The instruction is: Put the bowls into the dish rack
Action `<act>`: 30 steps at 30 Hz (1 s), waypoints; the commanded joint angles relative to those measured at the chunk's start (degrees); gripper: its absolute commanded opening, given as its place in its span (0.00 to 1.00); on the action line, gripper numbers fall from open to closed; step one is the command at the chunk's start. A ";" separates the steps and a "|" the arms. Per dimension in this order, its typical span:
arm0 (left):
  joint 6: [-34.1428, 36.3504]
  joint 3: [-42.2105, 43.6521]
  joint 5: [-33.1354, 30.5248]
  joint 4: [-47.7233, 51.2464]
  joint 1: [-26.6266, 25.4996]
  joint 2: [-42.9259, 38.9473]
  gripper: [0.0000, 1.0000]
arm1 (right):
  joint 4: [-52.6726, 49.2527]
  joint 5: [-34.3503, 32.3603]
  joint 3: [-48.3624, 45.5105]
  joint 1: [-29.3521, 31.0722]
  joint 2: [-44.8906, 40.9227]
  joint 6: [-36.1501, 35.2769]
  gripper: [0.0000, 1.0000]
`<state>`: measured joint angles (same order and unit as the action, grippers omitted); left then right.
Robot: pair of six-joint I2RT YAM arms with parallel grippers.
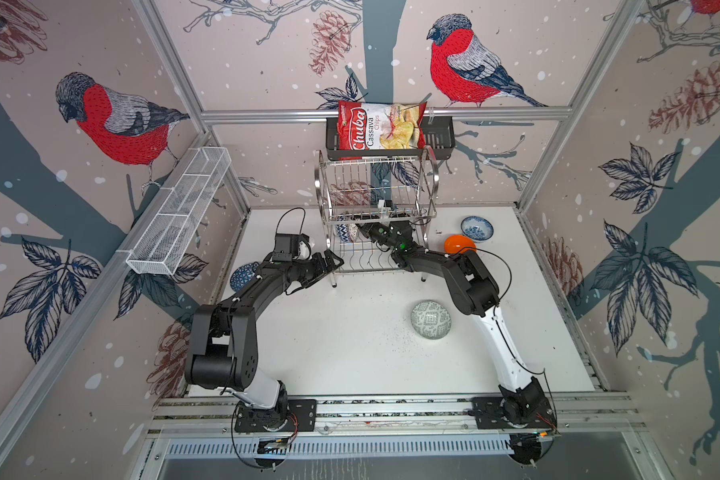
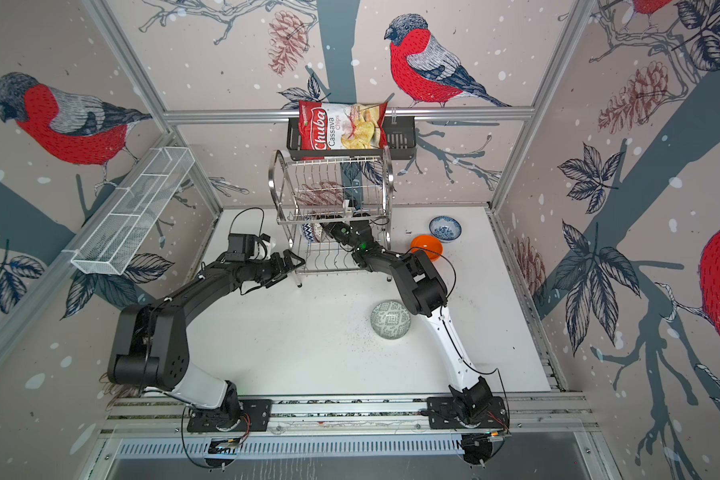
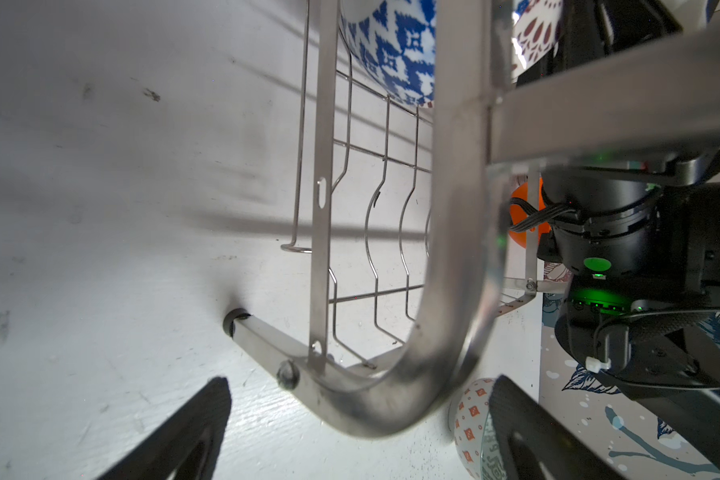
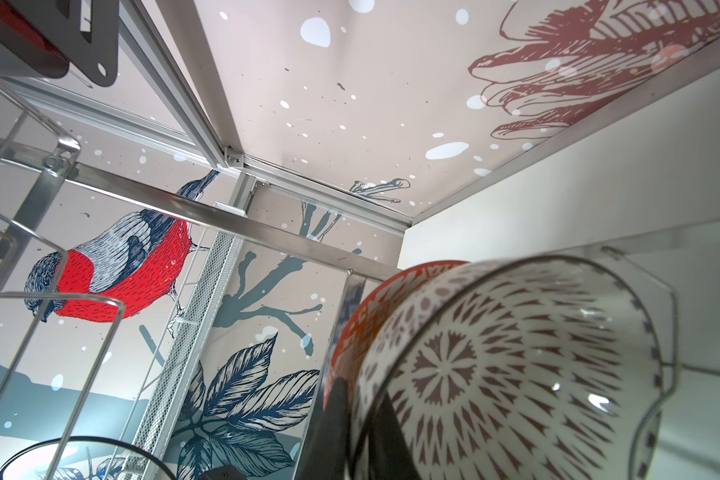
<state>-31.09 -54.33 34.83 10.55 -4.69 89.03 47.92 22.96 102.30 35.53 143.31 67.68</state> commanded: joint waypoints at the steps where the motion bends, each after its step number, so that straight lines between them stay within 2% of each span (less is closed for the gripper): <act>1: 0.68 -0.08 1.08 -1.05 0.03 0.09 0.97 | -1.64 -0.47 0.70 -0.28 -0.13 -1.57 0.11; 30: 0.73 -0.17 0.89 -0.70 0.03 -0.35 0.97 | -3.40 0.16 1.76 -0.43 -0.61 -1.83 0.23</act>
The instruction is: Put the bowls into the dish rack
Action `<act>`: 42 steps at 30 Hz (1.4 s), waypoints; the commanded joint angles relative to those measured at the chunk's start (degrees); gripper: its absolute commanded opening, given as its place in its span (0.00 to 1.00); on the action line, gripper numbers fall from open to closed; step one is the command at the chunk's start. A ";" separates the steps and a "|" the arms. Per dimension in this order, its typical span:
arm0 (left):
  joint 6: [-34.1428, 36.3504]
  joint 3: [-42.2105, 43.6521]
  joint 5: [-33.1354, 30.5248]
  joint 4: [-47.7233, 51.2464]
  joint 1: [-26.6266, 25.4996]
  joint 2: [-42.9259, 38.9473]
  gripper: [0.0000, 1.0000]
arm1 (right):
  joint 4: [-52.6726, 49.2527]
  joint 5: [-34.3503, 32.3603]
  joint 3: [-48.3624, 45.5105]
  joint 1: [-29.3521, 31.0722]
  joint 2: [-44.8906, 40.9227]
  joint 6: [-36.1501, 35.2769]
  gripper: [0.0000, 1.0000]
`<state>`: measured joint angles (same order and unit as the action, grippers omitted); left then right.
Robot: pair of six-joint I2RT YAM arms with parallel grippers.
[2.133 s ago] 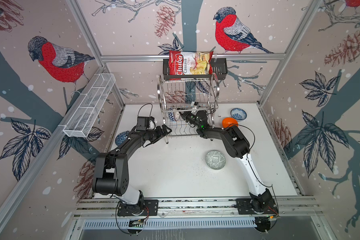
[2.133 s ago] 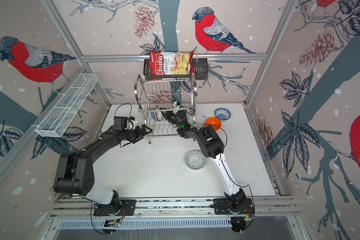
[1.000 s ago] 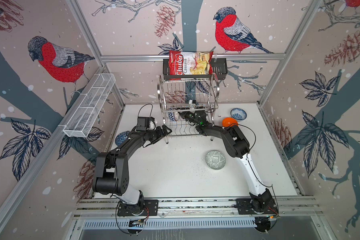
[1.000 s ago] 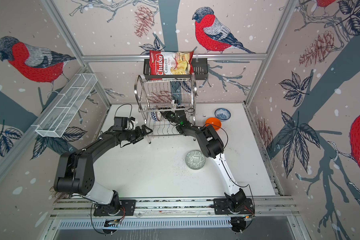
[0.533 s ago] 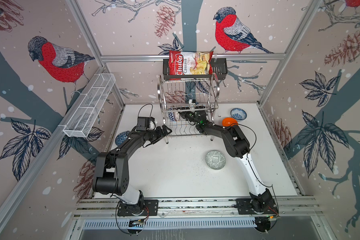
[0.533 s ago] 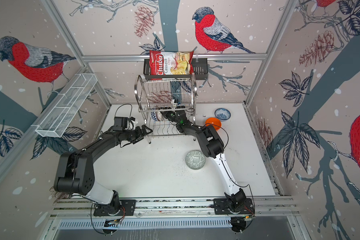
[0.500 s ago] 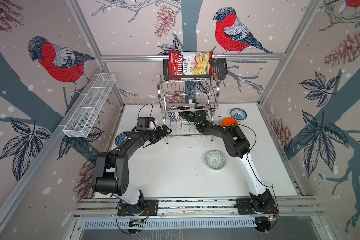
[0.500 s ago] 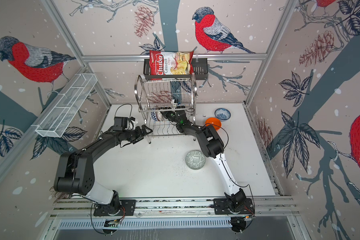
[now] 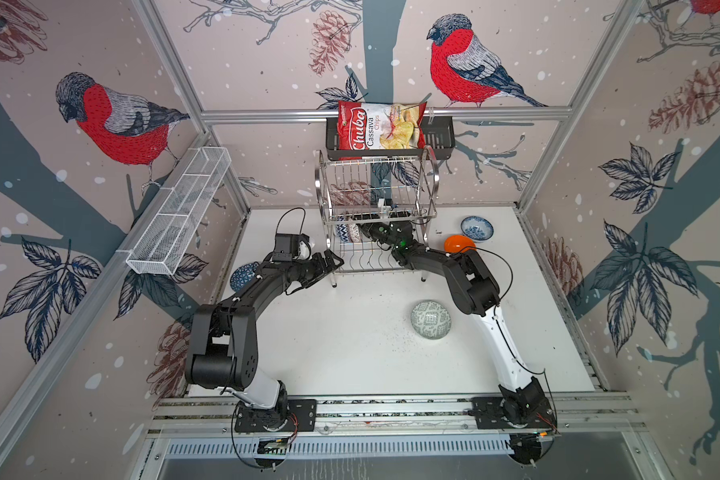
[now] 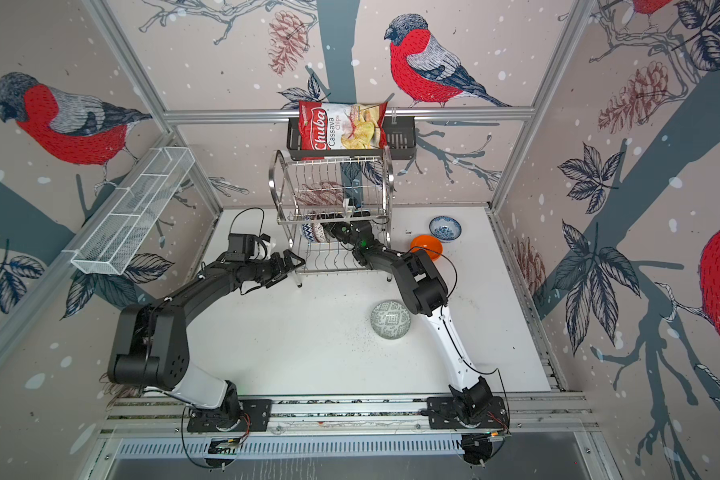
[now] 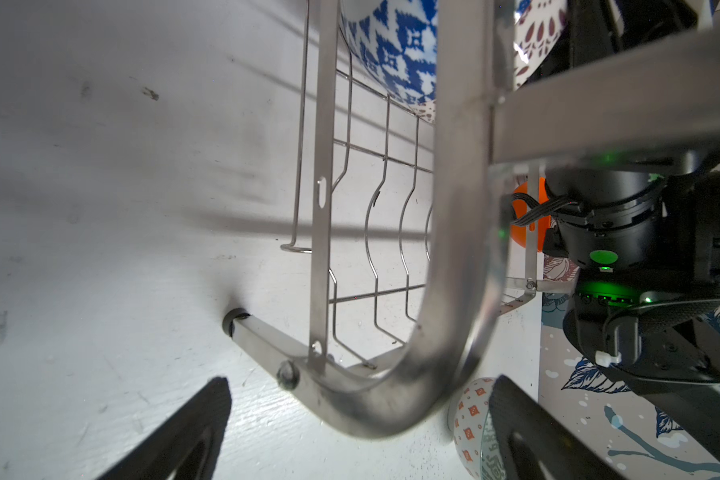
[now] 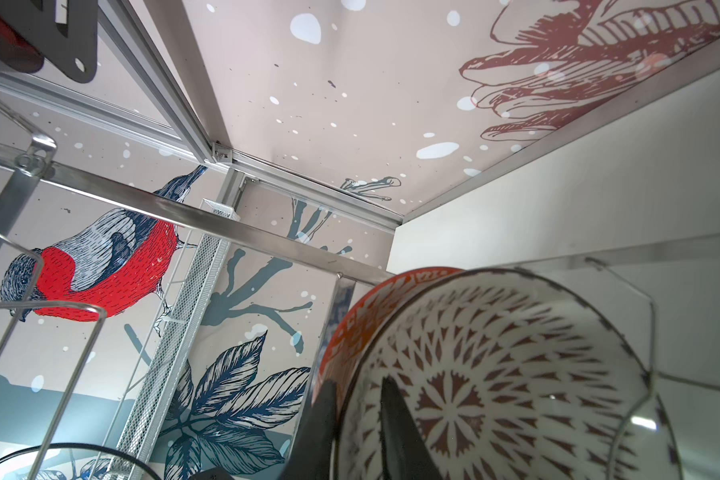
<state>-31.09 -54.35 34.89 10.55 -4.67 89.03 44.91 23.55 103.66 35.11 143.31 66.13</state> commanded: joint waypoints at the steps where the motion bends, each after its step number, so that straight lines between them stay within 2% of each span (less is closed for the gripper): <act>1: 0.68 -0.08 0.84 -0.70 0.01 -0.35 0.97 | -0.52 -0.52 0.41 -0.05 -0.62 -0.21 0.23; 13: 0.62 0.03 0.90 -0.79 0.00 -0.84 0.97 | 1.02 -1.57 -2.78 0.70 -2.83 -0.20 0.29; 30: 0.59 1.51 0.78 -1.05 0.01 -2.77 0.97 | 6.88 -4.48 -14.49 1.38 -9.55 0.71 0.42; 42: 0.24 1.53 0.76 -1.32 0.10 -3.33 0.97 | 9.92 -6.87 -22.62 2.92 -15.18 2.93 0.60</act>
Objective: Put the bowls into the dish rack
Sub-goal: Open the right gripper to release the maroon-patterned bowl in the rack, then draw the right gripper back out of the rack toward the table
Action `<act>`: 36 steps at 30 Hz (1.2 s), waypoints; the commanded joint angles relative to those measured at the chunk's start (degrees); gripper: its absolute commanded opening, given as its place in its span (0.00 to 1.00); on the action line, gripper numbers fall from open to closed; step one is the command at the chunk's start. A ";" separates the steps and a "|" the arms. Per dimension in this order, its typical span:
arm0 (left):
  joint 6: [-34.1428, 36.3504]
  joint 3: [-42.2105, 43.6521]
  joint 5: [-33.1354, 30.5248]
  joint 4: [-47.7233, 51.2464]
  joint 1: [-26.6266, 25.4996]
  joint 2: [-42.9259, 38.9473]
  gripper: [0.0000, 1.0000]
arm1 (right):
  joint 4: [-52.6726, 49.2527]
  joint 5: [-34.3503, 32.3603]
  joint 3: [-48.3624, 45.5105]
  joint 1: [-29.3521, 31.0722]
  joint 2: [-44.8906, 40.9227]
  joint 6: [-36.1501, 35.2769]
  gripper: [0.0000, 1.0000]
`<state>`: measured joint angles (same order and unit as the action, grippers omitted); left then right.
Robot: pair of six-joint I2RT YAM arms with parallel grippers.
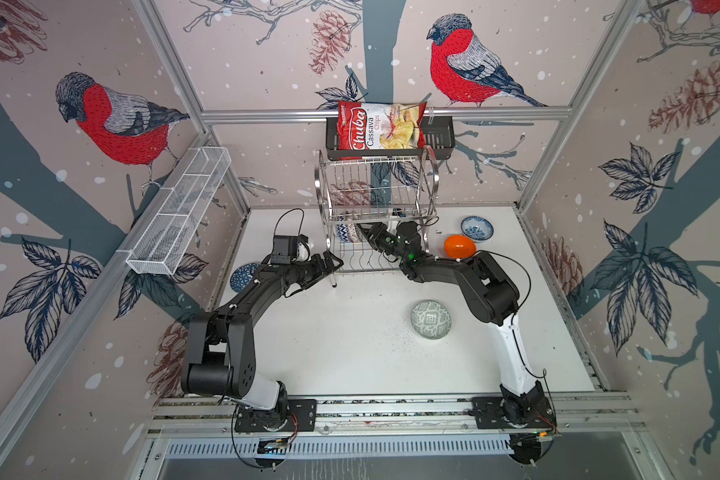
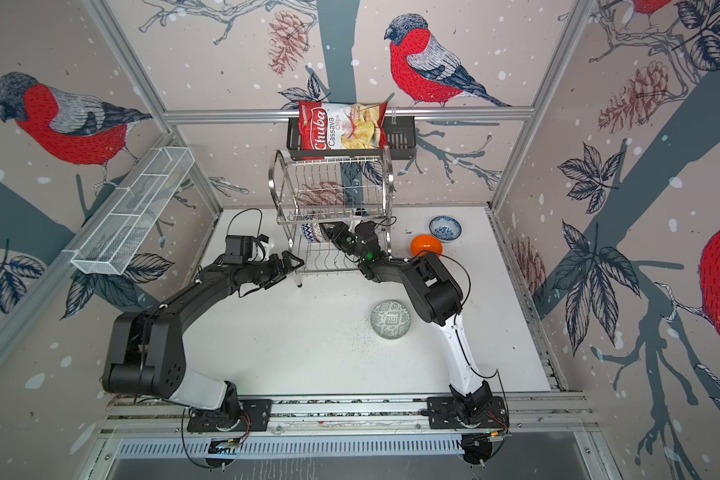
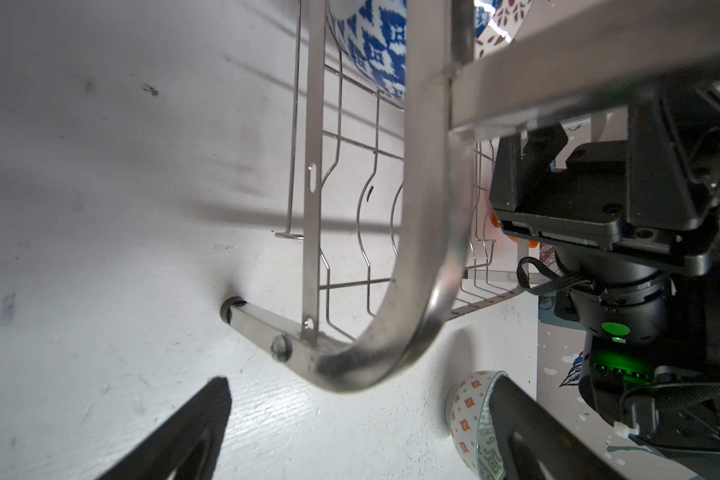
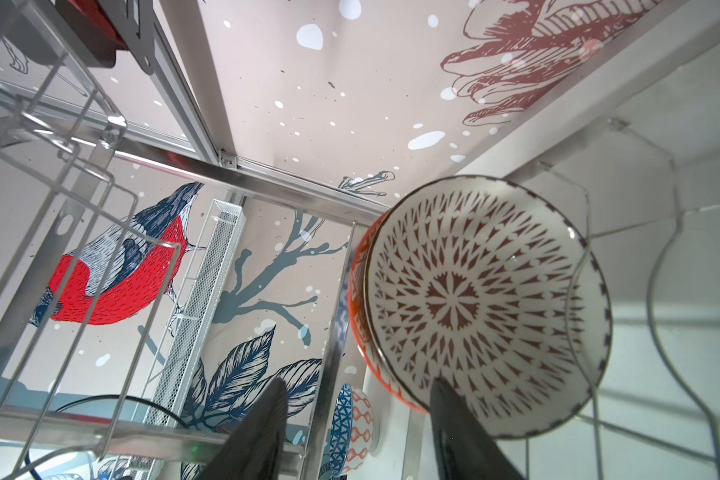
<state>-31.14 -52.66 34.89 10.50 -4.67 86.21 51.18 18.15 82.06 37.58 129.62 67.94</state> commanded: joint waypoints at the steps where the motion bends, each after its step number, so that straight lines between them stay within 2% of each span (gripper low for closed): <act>1: 0.28 -0.15 0.64 -1.27 0.10 -0.59 0.97 | 3.75 -1.68 -1.57 0.64 -1.80 1.35 0.61; 9: 0.77 0.64 0.24 -1.01 0.59 -2.35 0.97 | 3.07 -2.55 -5.18 1.70 -4.52 1.71 0.84; 12: 1.17 0.87 0.31 -0.92 0.62 -3.28 0.97 | 2.54 -2.68 -6.67 1.81 -5.49 1.67 1.00; 19: 1.19 2.21 -0.18 -1.08 0.71 -4.96 0.97 | 0.88 -2.92 -10.65 2.14 -8.99 -0.17 1.00; 25: 1.73 2.48 0.98 -1.98 0.71 -5.36 0.97 | -5.33 -3.00 -13.73 3.06 -14.04 -7.01 0.99; 32: 2.55 3.13 2.04 -1.67 0.71 -5.55 0.97 | -20.03 -10.62 -15.12 6.38 -20.61 -18.49 1.00; 36: 2.88 4.78 2.23 -0.77 0.71 -7.04 0.97 | -22.88 -13.64 -18.18 7.97 -23.67 -19.17 1.00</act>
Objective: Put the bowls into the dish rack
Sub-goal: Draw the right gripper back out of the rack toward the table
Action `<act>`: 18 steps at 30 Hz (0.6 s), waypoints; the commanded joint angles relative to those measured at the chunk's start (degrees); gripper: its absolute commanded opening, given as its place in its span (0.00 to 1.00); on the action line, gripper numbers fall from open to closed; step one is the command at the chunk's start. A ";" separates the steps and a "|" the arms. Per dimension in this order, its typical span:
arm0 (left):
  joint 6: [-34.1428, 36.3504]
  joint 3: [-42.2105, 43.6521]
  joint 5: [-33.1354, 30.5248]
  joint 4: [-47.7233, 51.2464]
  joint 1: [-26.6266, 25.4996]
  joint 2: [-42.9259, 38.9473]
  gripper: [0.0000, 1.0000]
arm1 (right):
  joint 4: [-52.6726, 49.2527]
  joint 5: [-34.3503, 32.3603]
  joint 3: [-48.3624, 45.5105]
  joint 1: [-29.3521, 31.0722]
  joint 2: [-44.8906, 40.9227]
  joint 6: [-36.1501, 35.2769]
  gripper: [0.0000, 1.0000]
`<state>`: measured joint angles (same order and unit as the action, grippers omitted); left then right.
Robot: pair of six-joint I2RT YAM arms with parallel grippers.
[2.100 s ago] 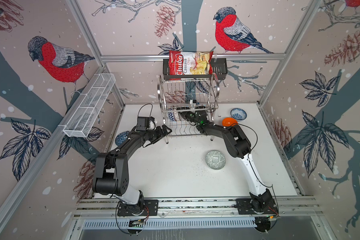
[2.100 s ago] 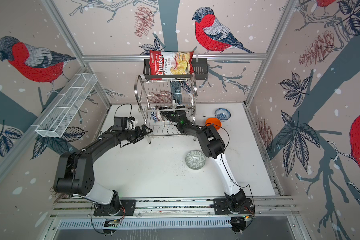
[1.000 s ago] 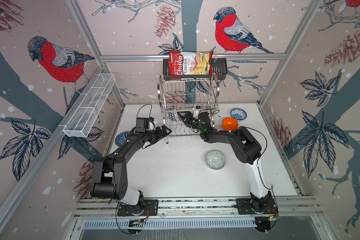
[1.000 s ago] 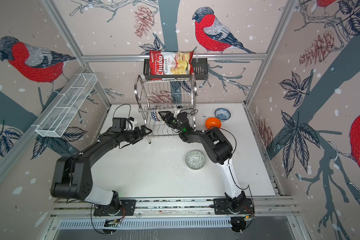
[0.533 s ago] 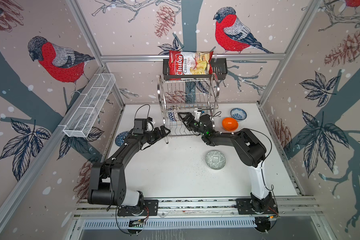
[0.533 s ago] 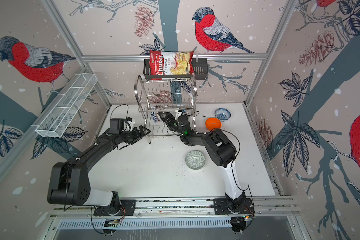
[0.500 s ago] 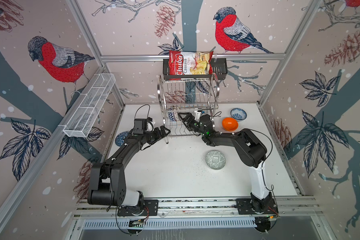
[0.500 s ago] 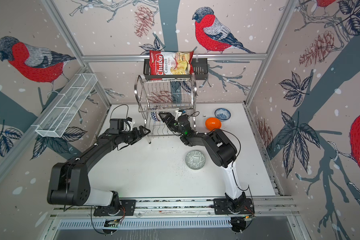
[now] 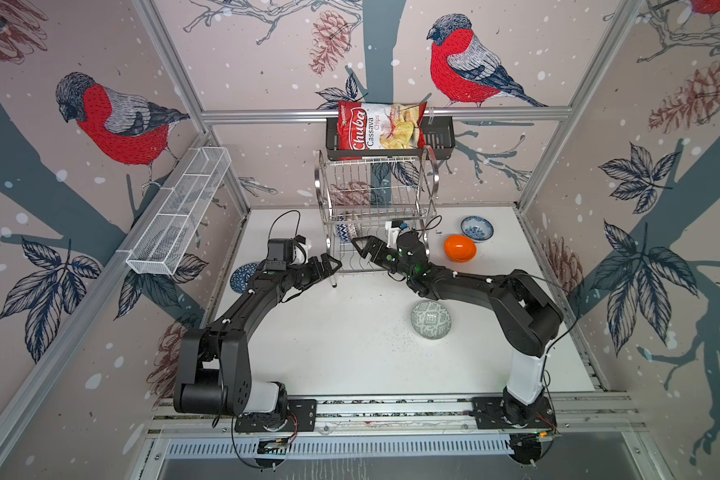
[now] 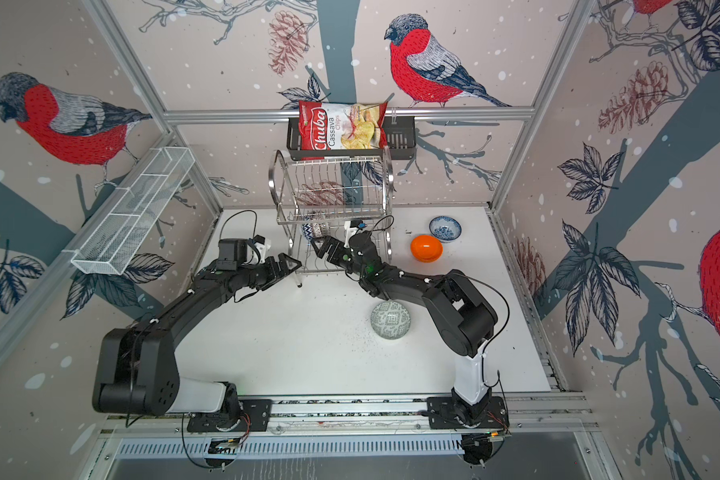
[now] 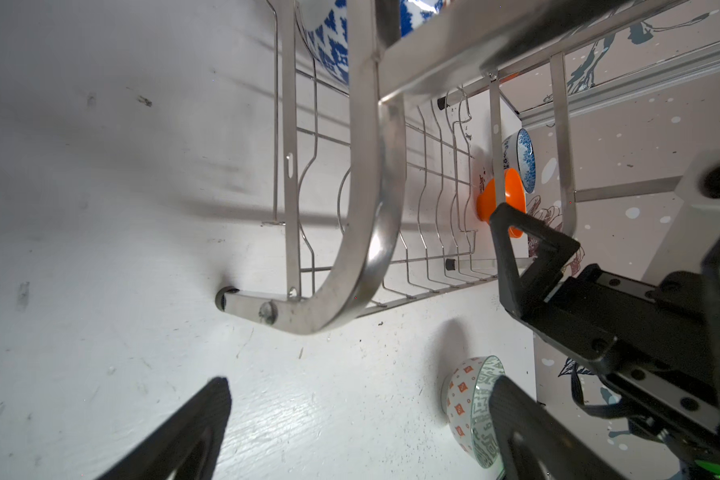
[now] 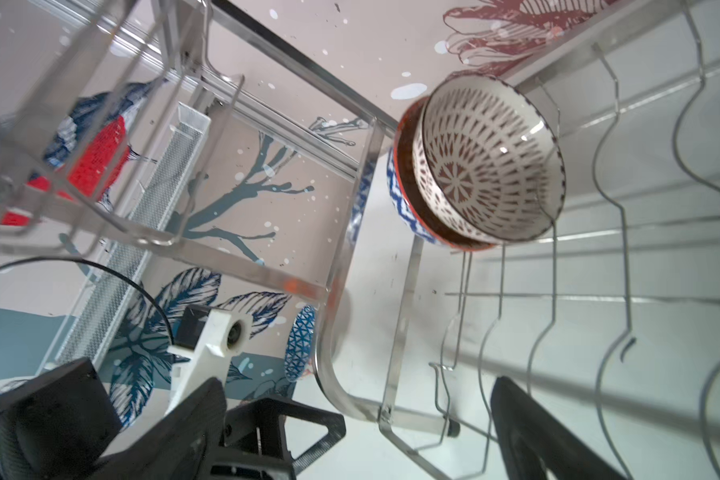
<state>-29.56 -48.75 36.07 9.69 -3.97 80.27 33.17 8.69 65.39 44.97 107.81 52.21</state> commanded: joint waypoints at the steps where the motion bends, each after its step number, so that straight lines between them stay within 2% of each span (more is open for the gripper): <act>1: 1.50 1.41 1.06 0.38 0.01 -1.65 0.97 | -5.53 -4.98 -2.53 0.85 -2.72 -3.43 1.00; 7: 2.49 4.05 0.66 2.93 -0.08 -5.56 0.97 | -11.85 -8.86 -6.22 2.49 -6.63 -2.88 0.99; 11: -0.01 5.18 2.72 2.09 -0.29 -6.80 0.97 | -18.94 -18.67 -5.15 5.85 -10.02 -7.07 1.00; 18: 0.23 4.50 2.30 1.92 -0.95 -7.03 0.97 | -26.97 -23.63 -3.94 6.02 -12.72 -3.62 1.00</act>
<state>-29.28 -43.72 37.47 12.32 -4.67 73.45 10.59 -10.63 61.08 50.92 96.47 47.97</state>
